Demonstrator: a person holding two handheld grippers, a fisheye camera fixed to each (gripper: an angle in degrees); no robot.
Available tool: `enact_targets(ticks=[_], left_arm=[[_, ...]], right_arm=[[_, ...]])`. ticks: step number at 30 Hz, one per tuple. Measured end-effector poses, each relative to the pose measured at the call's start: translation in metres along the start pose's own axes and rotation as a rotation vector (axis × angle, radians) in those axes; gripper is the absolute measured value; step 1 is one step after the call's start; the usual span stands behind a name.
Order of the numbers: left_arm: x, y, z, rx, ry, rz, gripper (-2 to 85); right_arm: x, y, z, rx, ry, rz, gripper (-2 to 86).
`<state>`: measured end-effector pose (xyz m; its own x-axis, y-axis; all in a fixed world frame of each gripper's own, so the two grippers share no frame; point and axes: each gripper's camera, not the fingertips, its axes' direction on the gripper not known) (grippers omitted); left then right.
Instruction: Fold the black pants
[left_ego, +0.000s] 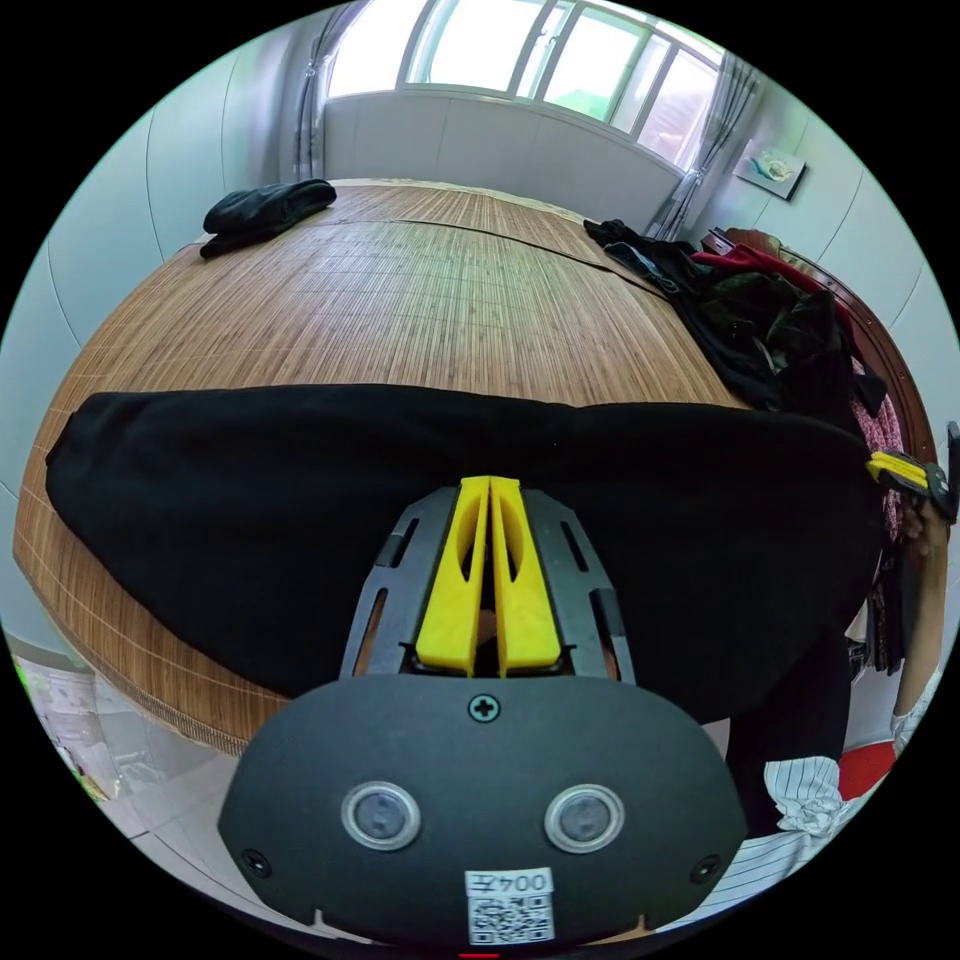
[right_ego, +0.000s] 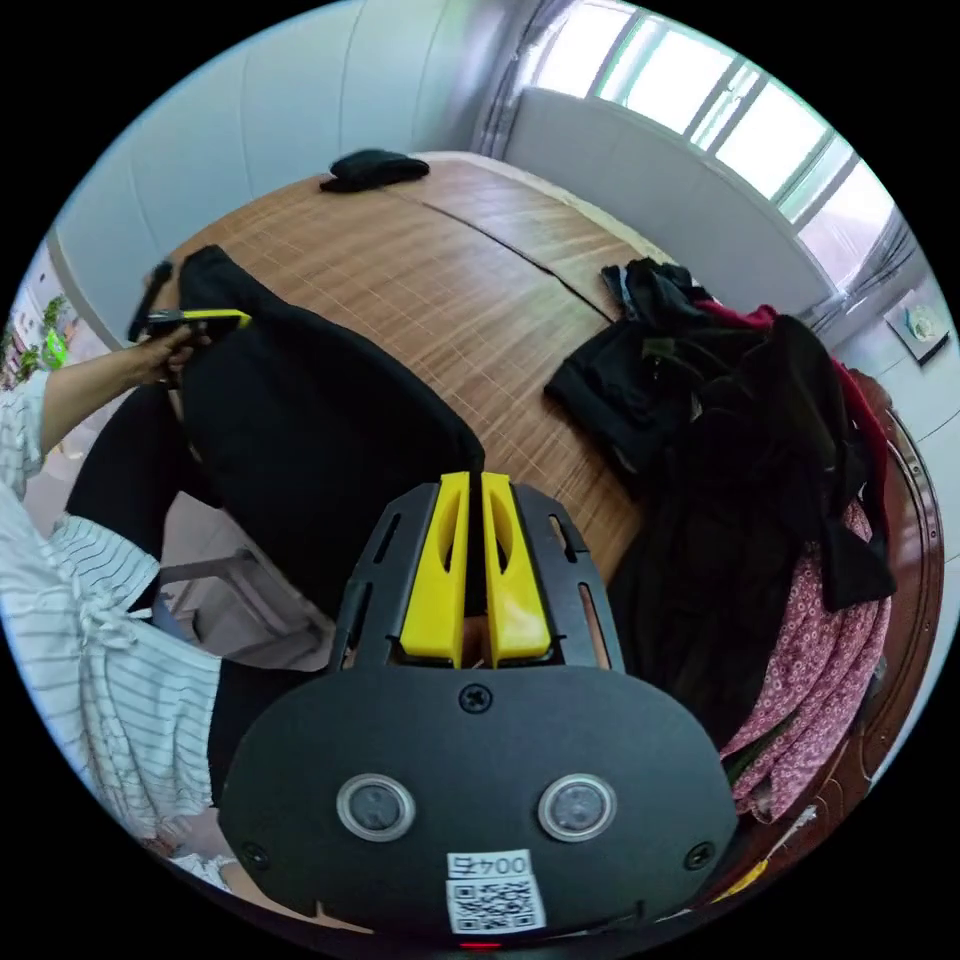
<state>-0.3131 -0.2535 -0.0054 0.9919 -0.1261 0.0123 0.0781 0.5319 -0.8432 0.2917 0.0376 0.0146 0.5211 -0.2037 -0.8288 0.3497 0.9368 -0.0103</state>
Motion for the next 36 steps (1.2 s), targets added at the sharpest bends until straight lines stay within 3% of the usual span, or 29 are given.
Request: enact_targets(ticks=[4, 5, 10, 12, 16, 20, 24, 30, 32, 36], left_arm=[[0.002, -0.006, 0.001, 0.002, 0.004, -0.002, 0.7], [0.002, -0.008, 0.001, 0.003, 0.007, -0.004, 0.7], [-0.001, -0.017, 0.001, 0.005, 0.03, -0.014, 0.7], [-0.002, -0.02, 0.001, 0.006, 0.034, -0.016, 0.7], [-0.006, -0.031, -0.001, 0.006, 0.043, -0.02, 0.7], [-0.015, -0.056, -0.018, -0.041, 0.087, -0.04, 0.8], [0.011, -0.079, -0.058, 0.069, 0.219, -0.024, 0.8], [0.155, -0.122, -0.035, -0.061, 0.455, 0.272, 0.5], [0.212, -0.128, -0.008, -0.142, 0.401, 0.399, 0.5], [0.244, -0.133, 0.051, -0.317, 0.187, 0.46, 0.5]], right_arm=[[0.013, 0.019, 0.12, -0.179, -0.077, 0.087, 4.3], [0.02, 0.036, 0.117, -0.053, -0.086, 0.169, 5.2], [0.072, 0.111, 0.084, 0.087, -0.172, 0.511, 10.1], [0.089, 0.16, 0.064, 0.188, -0.289, 0.667, 10.0], [0.086, 0.282, 0.061, 0.38, -0.726, 0.987, 11.8], [0.059, 0.354, 0.085, 0.362, -0.864, 1.188, 11.8], [0.054, 0.361, 0.101, 0.297, -0.858, 1.182, 12.1], [0.07, 0.349, 0.125, 0.204, -0.902, 1.173, 13.7], [0.078, 0.34, 0.106, 0.222, -0.863, 1.154, 9.1], [0.085, 0.301, 0.046, 0.27, -0.757, 0.982, 6.2]])
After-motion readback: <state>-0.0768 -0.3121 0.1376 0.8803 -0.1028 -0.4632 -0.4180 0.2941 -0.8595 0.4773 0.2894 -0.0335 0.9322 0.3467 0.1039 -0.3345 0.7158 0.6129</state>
